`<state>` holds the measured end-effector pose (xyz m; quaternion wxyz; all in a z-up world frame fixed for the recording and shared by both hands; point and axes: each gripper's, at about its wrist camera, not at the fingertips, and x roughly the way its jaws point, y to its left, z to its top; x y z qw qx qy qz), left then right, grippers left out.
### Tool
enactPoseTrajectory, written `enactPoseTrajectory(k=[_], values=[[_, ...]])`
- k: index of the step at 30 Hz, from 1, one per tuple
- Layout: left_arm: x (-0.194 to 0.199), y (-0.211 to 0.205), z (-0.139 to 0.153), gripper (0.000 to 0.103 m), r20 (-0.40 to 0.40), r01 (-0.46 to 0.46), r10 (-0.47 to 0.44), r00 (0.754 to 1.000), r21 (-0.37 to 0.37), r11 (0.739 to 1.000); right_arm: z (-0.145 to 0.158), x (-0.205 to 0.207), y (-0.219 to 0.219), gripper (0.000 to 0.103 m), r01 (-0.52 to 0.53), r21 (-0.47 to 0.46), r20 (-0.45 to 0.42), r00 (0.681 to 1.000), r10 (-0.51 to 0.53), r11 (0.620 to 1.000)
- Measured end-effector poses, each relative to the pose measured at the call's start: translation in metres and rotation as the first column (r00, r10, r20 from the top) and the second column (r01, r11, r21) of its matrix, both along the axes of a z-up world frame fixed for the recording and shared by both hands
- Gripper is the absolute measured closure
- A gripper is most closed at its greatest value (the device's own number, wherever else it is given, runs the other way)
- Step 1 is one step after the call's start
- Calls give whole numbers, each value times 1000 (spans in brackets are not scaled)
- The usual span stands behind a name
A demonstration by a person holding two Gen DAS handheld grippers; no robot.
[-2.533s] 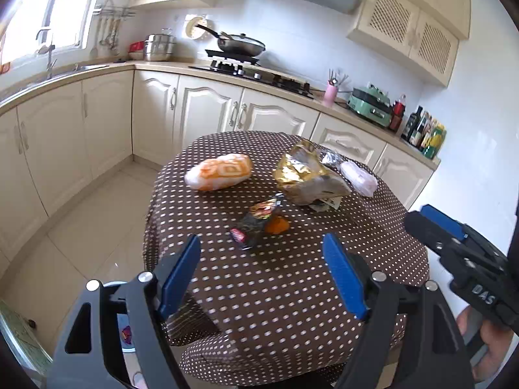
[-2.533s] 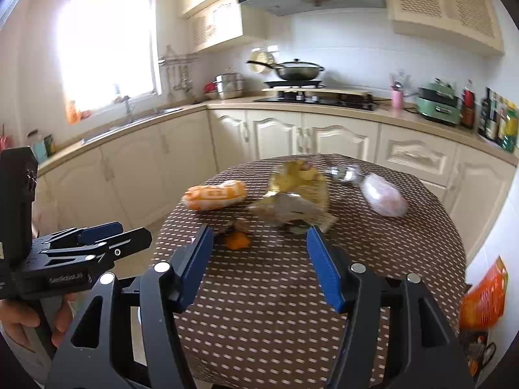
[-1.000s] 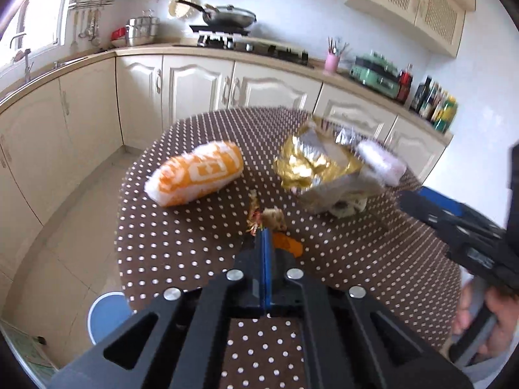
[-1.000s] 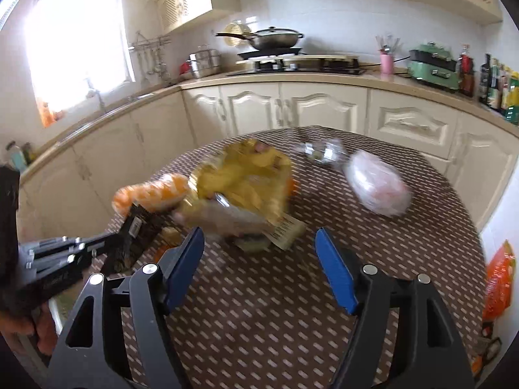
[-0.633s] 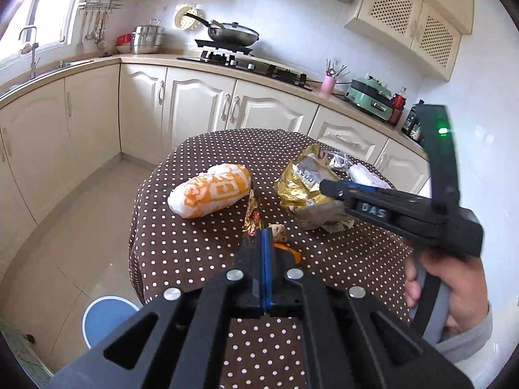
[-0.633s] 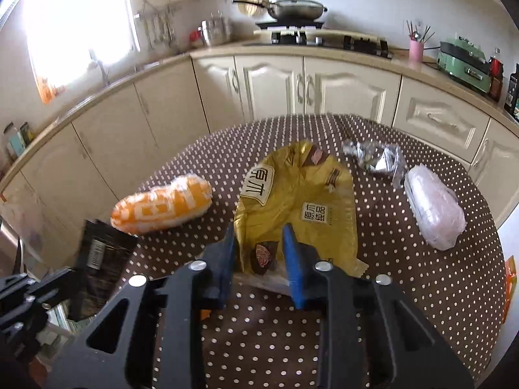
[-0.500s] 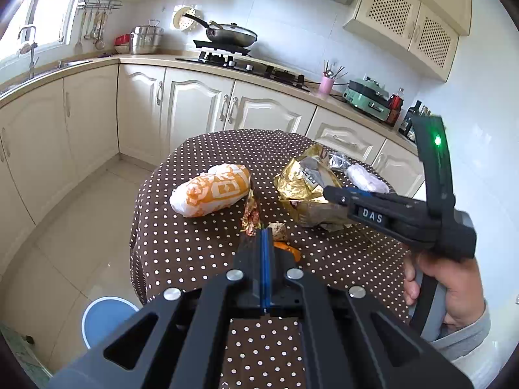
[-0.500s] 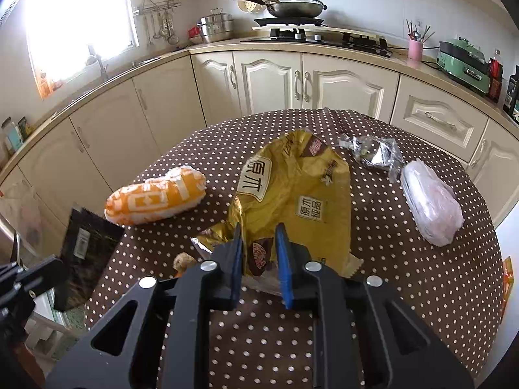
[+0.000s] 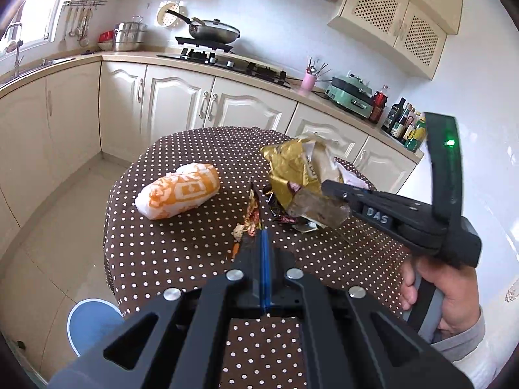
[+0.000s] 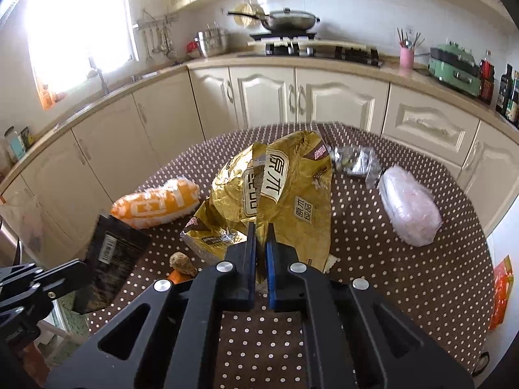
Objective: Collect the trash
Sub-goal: 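Grasp the gold snack bag with the right gripper while the left grasps a small wrapper, then carry both items over the blue bin and open both grippers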
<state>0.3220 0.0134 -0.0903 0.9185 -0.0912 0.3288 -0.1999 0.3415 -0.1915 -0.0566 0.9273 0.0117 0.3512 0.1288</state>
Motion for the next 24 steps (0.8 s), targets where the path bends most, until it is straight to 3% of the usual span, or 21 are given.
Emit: enactPoseTrajectory(k=[6, 9, 15, 24], values=[[-7, 0, 12, 103, 43, -6, 6, 999, -11, 1000, 22, -16, -5, 99, -11, 23, 74, 997, 9, 1000], [-11, 3, 19, 103, 57, 10, -7, 998, -51, 999, 33, -23, -3, 99, -21, 34, 101, 995, 18, 999], [-29, 29, 29, 103, 102, -33, 41, 994, -78, 996, 50, -43, 25, 99, -99, 37, 150, 984, 92, 994], [-69, 141, 4, 103, 70, -248, 254, 965, -84, 965, 35, -68, 153, 99, -339, 44, 143, 933, 330, 940]])
